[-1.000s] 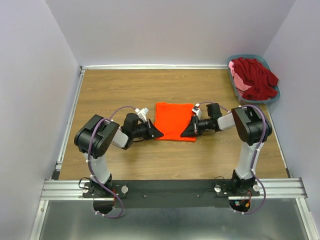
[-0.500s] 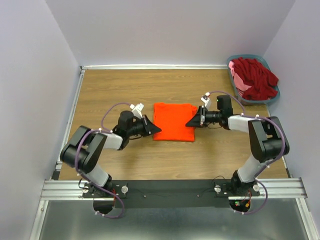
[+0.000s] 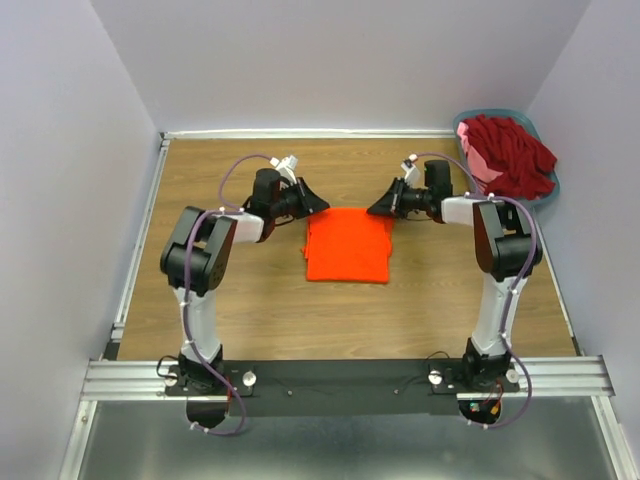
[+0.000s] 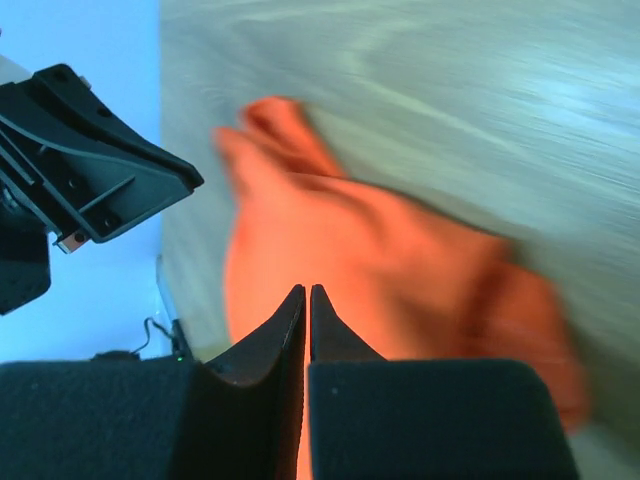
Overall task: Fold and stack the t-shirts
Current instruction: Fold the tshirt
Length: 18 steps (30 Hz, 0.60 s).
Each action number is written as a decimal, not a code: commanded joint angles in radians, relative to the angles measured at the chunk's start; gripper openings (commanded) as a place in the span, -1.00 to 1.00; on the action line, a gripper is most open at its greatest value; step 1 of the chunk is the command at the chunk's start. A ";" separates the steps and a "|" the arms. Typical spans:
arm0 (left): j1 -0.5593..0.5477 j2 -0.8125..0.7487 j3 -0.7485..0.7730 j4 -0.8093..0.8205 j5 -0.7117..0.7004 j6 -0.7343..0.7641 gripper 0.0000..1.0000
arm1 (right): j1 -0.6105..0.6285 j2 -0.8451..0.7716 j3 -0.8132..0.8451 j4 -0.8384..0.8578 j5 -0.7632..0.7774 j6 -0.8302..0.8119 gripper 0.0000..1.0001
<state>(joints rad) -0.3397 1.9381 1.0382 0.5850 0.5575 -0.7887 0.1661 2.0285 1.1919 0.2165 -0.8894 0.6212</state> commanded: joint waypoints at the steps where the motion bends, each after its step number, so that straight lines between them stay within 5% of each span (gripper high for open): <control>1: 0.008 0.096 0.045 -0.062 0.024 0.028 -0.64 | -0.030 0.101 0.015 -0.017 0.060 0.011 -0.77; 7: 0.028 0.171 0.040 -0.071 0.012 0.032 -0.64 | -0.053 0.136 -0.023 -0.019 0.090 -0.003 -0.77; 11: 0.050 0.103 0.023 -0.089 0.018 0.040 -0.52 | -0.051 0.006 -0.052 -0.057 0.141 -0.038 -0.71; 13: 0.051 0.044 0.004 -0.134 0.002 0.054 -0.43 | -0.051 -0.051 -0.058 -0.138 0.194 -0.058 -0.53; 18: 0.051 -0.191 -0.015 -0.400 -0.152 0.193 0.35 | -0.031 -0.239 -0.109 -0.394 0.428 -0.127 0.24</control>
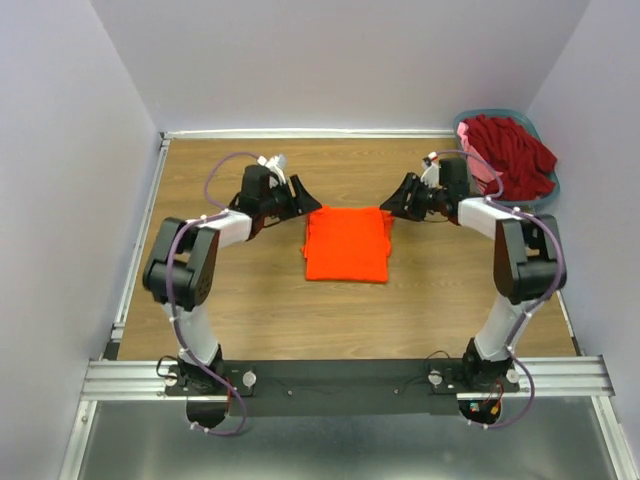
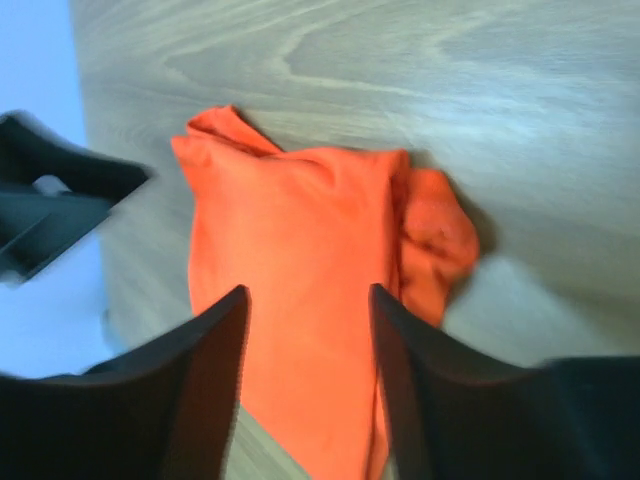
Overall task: Fold and stack the t-shirts
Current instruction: Fold the tshirt, then neatly place the folded tshirt to the corner
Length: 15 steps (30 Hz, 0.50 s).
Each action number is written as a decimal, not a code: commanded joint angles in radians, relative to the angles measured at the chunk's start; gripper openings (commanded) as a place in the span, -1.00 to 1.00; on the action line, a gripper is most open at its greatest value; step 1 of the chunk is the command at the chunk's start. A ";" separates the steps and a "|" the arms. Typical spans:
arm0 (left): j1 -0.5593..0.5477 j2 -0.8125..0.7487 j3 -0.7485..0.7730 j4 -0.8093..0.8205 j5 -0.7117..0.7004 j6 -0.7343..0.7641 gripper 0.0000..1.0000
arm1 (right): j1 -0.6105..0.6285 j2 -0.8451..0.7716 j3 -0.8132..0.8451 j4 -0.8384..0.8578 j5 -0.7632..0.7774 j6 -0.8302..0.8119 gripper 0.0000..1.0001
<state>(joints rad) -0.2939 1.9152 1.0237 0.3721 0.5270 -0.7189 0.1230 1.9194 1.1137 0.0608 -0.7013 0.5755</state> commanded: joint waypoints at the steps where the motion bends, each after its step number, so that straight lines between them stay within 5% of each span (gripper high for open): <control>1: 0.004 -0.201 -0.004 -0.232 -0.157 0.153 0.42 | 0.018 -0.154 -0.037 -0.275 0.278 -0.082 0.33; 2: 0.006 -0.264 -0.004 -0.331 -0.241 0.200 0.60 | 0.027 -0.170 -0.040 -0.312 0.308 -0.091 0.44; 6: 0.006 -0.415 -0.022 -0.533 -0.517 0.285 0.75 | 0.072 -0.218 -0.054 -0.475 0.475 -0.108 0.50; 9: 0.004 -0.554 -0.078 -0.587 -0.716 0.295 0.85 | 0.127 -0.226 -0.051 -0.507 0.513 -0.095 0.50; 15: 0.006 -0.763 -0.188 -0.587 -0.872 0.292 0.97 | 0.230 -0.157 -0.005 -0.526 0.586 -0.028 0.50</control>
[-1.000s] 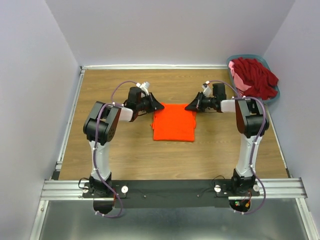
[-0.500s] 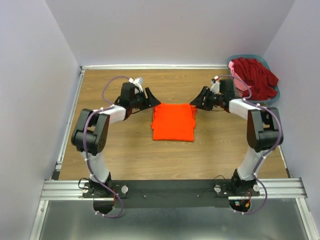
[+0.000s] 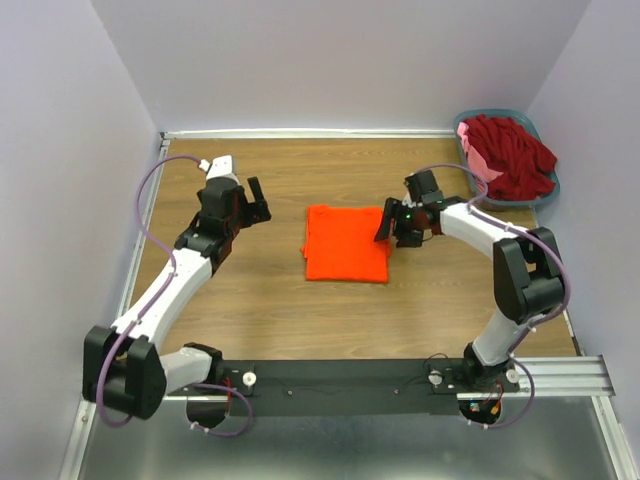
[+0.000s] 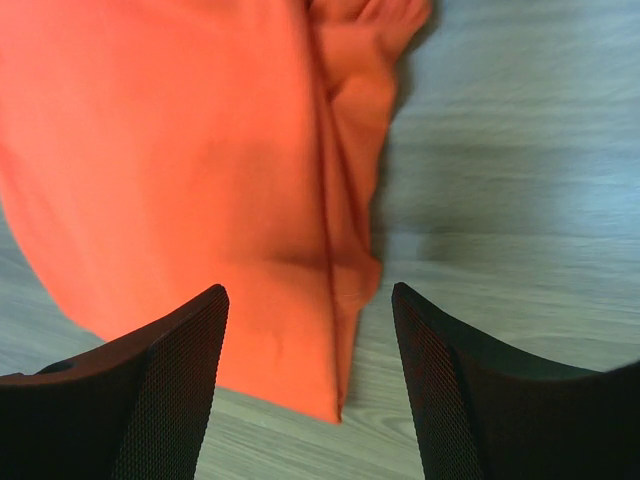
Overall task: Fold and stack the t-shirts
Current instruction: Neatly place the folded tshirt to the corner
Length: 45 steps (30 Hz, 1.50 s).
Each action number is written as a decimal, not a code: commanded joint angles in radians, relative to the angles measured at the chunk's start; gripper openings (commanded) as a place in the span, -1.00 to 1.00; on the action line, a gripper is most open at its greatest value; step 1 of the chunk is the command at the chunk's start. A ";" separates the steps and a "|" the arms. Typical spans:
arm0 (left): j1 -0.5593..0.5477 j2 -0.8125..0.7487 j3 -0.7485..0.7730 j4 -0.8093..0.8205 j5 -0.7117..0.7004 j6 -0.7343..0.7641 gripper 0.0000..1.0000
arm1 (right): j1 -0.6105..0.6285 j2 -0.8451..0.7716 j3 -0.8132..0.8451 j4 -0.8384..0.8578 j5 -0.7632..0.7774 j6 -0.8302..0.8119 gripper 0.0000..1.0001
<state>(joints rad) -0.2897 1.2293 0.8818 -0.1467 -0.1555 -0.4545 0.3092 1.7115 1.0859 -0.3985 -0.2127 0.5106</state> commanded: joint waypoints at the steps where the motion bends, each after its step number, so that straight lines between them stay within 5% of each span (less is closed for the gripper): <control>1: 0.000 -0.092 -0.052 -0.073 -0.193 0.027 0.97 | 0.056 0.060 0.032 -0.066 0.119 0.046 0.50; 8: 0.000 -0.191 -0.115 -0.064 -0.204 0.040 0.97 | 0.096 0.158 0.052 -0.066 0.174 0.075 0.35; 11: 0.000 -0.211 -0.115 -0.054 -0.204 0.045 0.97 | 0.096 0.154 0.028 -0.075 0.206 0.053 -0.07; 12: 0.000 -0.223 -0.118 -0.051 -0.216 0.051 0.97 | 0.096 0.145 0.023 -0.100 0.273 0.043 -0.55; 13: 0.000 -0.231 -0.119 -0.050 -0.220 0.051 0.97 | 0.096 0.136 0.019 -0.120 0.274 0.037 -0.77; 15: -0.002 -0.251 -0.124 -0.044 -0.228 0.059 0.97 | 0.093 0.103 0.011 -0.163 0.383 -0.001 -0.99; 25: -0.002 -0.361 -0.136 -0.019 -0.242 0.073 0.96 | -0.123 0.072 -0.038 -0.304 0.970 -0.315 -0.99; 33: -0.014 -0.409 -0.141 -0.017 -0.263 0.074 0.96 | -0.367 0.140 0.011 -0.295 1.105 -0.308 -0.99; 45: -0.017 -0.393 -0.141 -0.019 -0.286 0.076 0.96 | -0.453 0.290 0.195 -0.203 1.308 -0.491 -0.99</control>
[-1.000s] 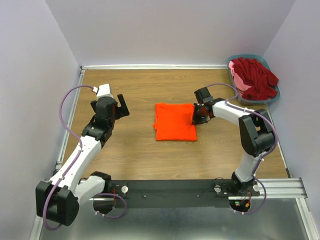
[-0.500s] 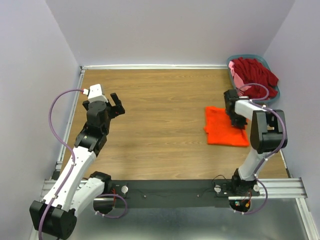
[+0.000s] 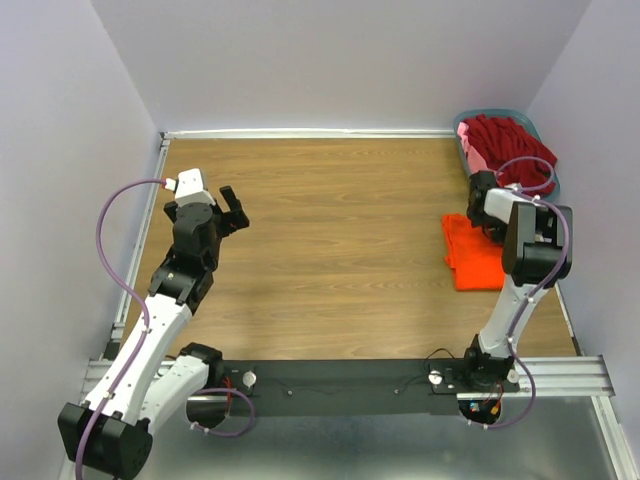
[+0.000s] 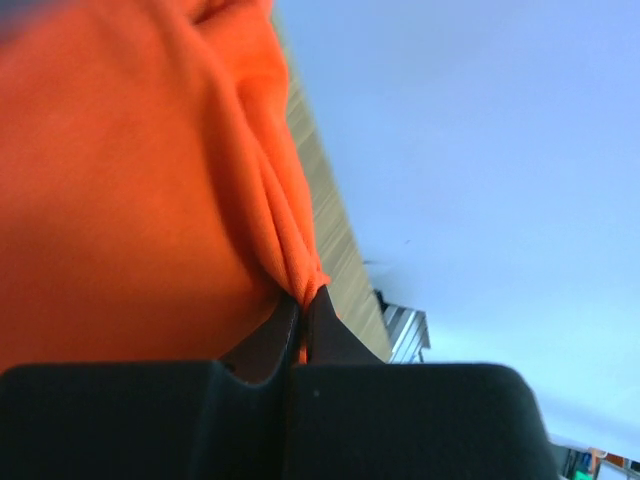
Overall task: Fold and stack the t-shirts
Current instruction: Neatly place the folded tshirt to the corner
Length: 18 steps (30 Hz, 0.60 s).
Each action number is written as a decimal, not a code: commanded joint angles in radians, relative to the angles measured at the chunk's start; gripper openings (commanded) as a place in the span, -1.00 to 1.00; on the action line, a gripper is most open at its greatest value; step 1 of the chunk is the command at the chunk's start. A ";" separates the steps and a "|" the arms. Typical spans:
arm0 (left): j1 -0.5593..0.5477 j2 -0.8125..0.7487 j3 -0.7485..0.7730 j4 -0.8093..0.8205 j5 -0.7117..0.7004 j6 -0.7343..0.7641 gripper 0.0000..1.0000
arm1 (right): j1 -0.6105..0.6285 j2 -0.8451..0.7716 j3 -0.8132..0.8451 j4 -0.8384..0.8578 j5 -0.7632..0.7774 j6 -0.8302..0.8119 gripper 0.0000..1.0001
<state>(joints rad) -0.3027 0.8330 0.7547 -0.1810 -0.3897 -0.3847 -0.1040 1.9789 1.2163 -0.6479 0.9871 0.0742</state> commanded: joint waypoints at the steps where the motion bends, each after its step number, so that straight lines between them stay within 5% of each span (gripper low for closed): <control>1: -0.004 0.006 -0.015 0.015 -0.054 0.006 0.96 | -0.052 0.032 0.090 0.056 0.102 -0.065 -0.99; 12: -0.004 0.040 -0.014 0.015 -0.054 0.006 0.96 | -0.132 0.078 0.134 0.071 0.130 -0.047 -0.81; 13: -0.004 0.038 -0.014 0.015 -0.049 0.006 0.96 | -0.132 0.075 0.132 0.071 0.122 -0.045 -0.38; 16: -0.004 0.043 -0.014 0.014 -0.041 0.003 0.96 | -0.132 0.043 0.120 0.071 0.107 -0.018 0.32; 18: -0.004 0.041 -0.012 0.015 -0.037 0.000 0.96 | -0.132 0.021 0.117 0.071 0.099 -0.004 0.52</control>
<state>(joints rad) -0.3023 0.8726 0.7547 -0.1810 -0.4088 -0.3847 -0.2367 2.0285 1.3354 -0.5911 1.0573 0.0246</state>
